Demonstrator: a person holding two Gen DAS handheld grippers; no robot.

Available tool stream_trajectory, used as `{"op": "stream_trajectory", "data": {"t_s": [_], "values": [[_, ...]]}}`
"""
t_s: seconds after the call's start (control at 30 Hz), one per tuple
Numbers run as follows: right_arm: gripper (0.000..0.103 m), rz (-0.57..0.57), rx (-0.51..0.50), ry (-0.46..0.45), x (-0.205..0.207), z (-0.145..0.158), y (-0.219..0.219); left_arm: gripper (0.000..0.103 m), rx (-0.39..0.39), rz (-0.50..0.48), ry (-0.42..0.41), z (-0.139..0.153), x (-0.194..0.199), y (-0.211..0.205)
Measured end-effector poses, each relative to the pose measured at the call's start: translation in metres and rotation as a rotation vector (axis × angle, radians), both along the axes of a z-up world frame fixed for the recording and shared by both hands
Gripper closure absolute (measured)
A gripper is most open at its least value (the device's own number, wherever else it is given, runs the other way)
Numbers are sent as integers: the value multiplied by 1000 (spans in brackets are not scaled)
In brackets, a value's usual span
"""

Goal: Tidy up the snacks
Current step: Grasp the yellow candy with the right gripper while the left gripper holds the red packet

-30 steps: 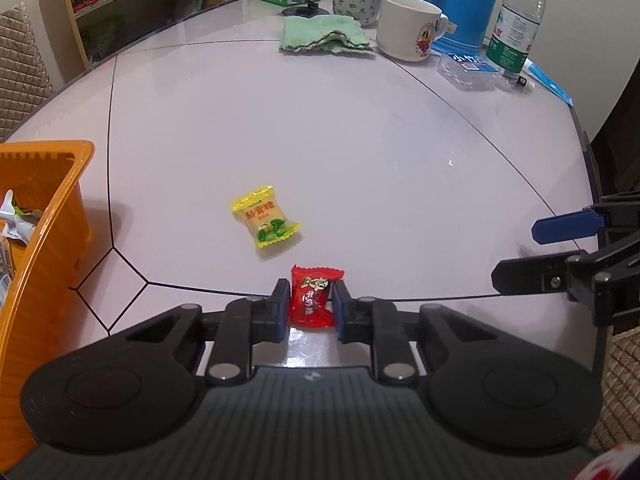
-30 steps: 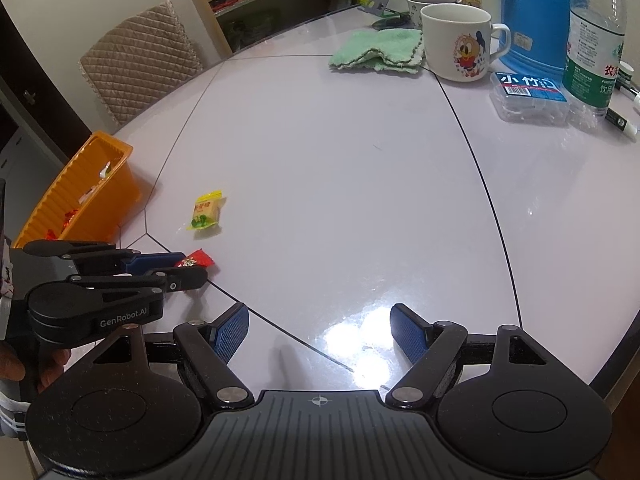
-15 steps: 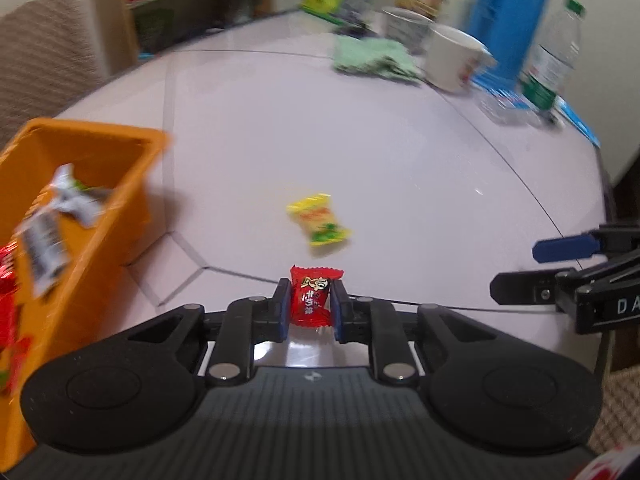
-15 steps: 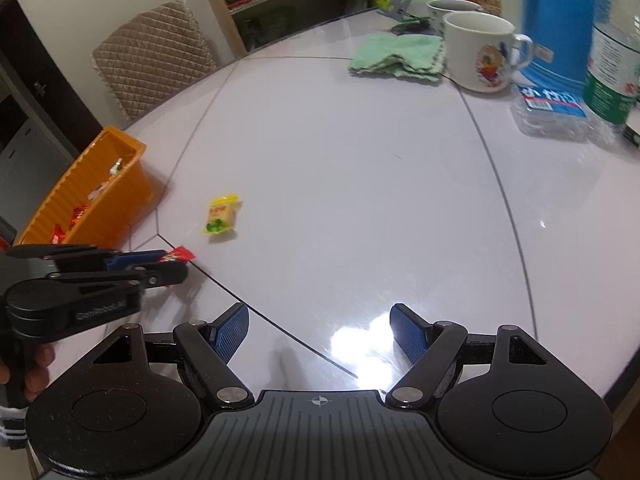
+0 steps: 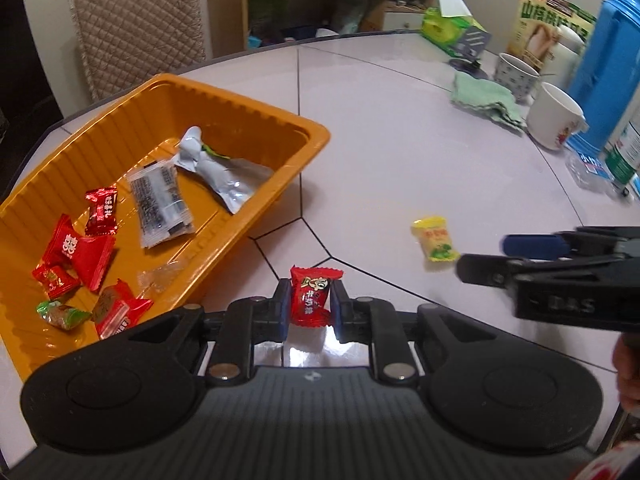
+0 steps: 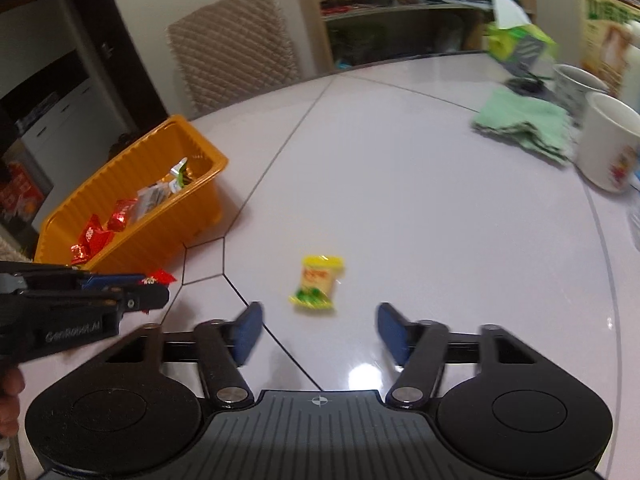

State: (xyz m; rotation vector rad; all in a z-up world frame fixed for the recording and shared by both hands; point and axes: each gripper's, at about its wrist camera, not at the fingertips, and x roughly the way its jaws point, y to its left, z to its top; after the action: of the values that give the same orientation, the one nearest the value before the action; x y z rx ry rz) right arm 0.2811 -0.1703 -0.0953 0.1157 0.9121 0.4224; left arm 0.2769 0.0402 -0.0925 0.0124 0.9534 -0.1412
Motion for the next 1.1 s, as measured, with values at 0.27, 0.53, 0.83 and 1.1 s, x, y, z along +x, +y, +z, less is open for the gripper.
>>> {"op": "stream_trajectory", "data": {"t_s": [0.27,0.53,0.83,1.1], "values": [[55,28,-33,-1,27,-14,22,85,-14,16,4,-1,7,4],[57,36,-50,-9,36,-21,28,85,-17,25,5,-2,9,9],[66,57,-105,-31,35,-27,34,85,-18,27,4,-2,9,10],[66,93,-129,-45,30,-28,34,85,-24,26,8,-3,7,10]]}}
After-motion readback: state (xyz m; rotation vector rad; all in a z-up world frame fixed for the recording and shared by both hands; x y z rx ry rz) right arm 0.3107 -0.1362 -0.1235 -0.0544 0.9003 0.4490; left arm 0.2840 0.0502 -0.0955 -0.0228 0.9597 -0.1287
